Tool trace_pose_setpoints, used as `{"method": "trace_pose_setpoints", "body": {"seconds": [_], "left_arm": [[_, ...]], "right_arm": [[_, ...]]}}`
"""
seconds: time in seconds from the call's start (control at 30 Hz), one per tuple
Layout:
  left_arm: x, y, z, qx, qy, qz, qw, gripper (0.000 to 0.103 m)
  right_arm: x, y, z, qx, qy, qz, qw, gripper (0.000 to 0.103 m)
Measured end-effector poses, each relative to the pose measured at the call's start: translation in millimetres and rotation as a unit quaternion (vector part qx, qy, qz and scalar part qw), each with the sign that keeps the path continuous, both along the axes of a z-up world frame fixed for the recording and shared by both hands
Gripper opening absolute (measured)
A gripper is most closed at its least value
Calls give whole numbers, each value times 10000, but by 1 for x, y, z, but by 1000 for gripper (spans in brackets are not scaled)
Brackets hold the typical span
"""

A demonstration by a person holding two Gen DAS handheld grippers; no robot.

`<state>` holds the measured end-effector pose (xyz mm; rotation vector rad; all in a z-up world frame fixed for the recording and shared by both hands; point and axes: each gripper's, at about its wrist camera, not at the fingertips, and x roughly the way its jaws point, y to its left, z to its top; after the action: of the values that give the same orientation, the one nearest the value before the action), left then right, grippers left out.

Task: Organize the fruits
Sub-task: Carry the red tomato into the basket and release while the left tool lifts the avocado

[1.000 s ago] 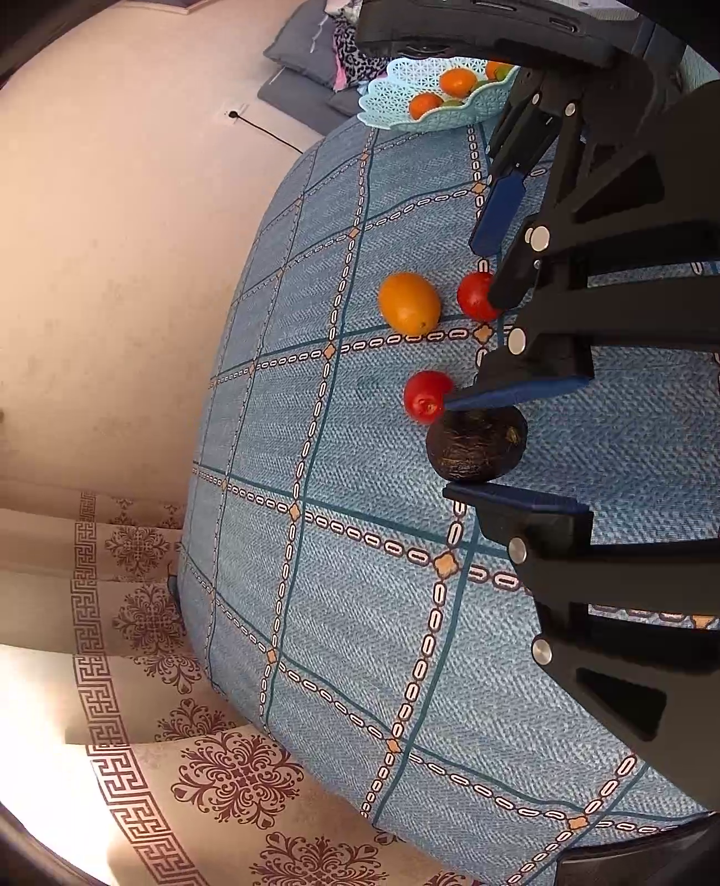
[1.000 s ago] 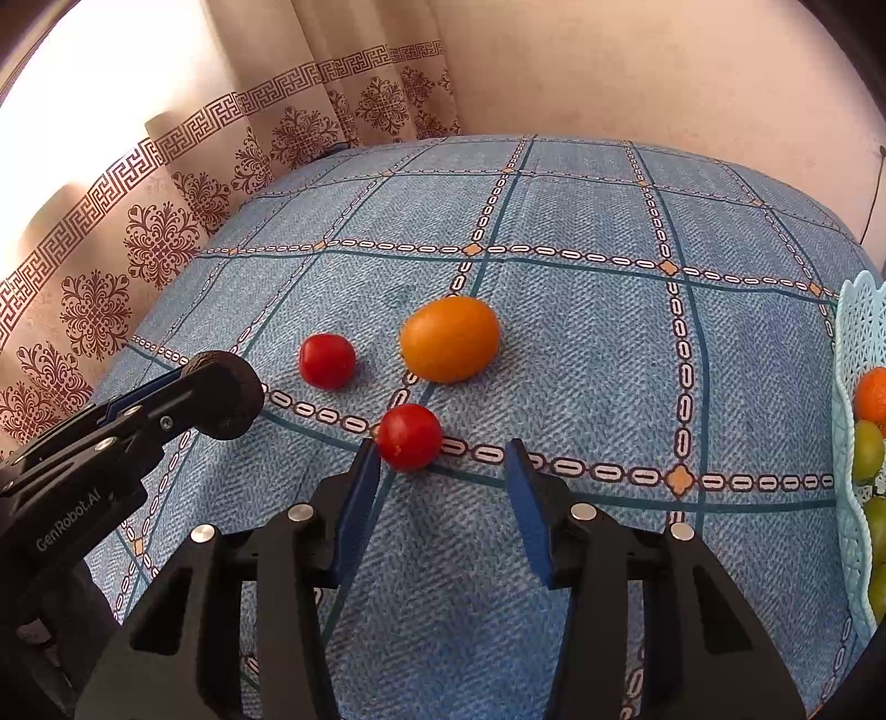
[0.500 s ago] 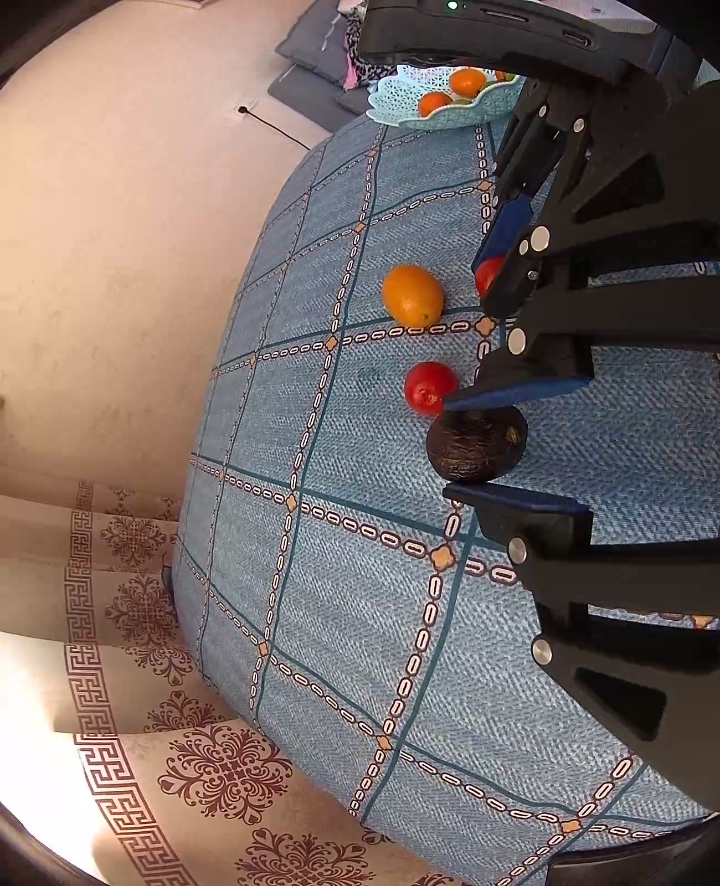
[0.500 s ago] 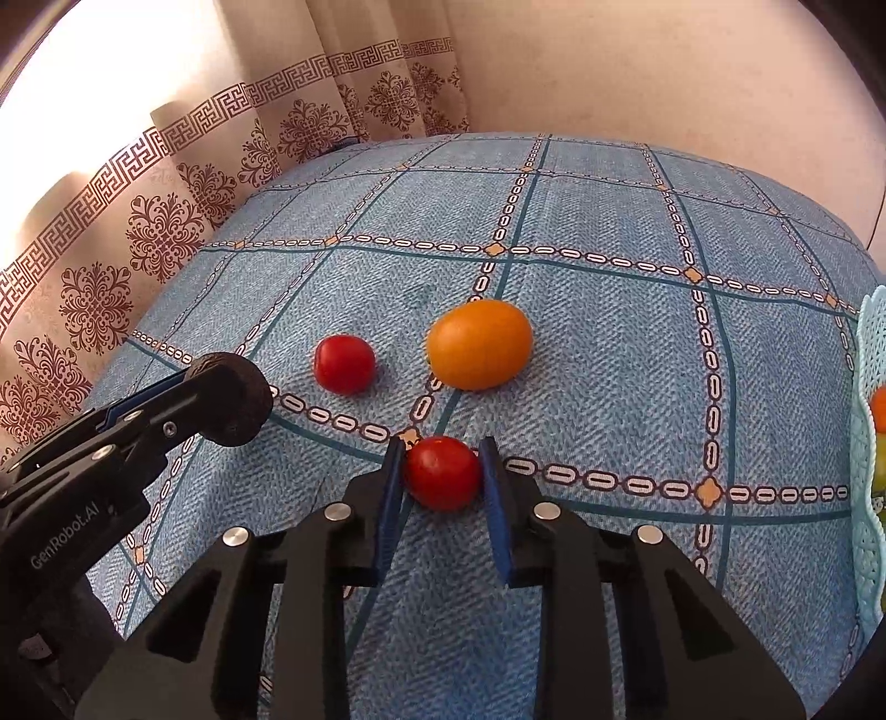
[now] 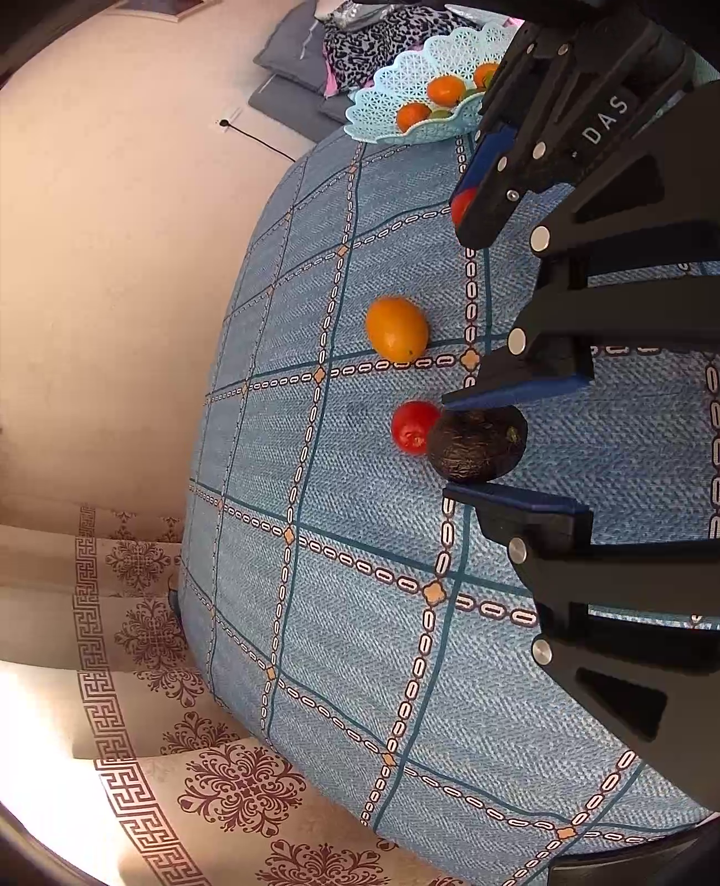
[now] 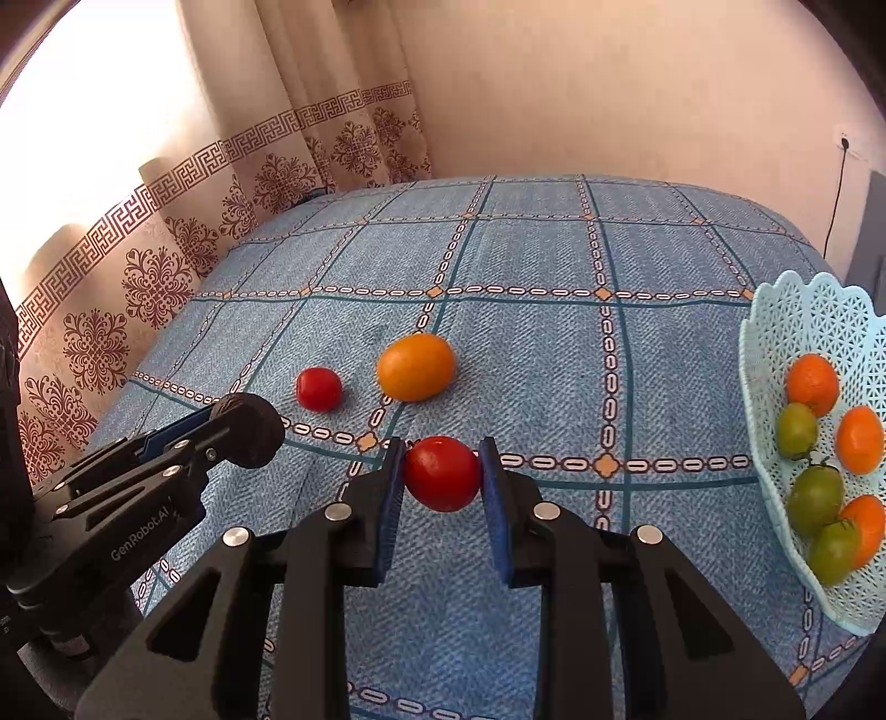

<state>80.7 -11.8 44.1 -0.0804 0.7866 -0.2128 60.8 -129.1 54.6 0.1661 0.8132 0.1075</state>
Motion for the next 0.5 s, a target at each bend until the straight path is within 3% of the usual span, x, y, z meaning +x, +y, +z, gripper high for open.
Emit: {"method": "trace_pose_setpoints", "body": {"seconds": [0.5], "left_arm": [[-28, -42, 38, 99, -435, -448, 9980, 27]], "right_arm": [[-69, -88, 37, 19, -648, -1142, 9913, 27]]}}
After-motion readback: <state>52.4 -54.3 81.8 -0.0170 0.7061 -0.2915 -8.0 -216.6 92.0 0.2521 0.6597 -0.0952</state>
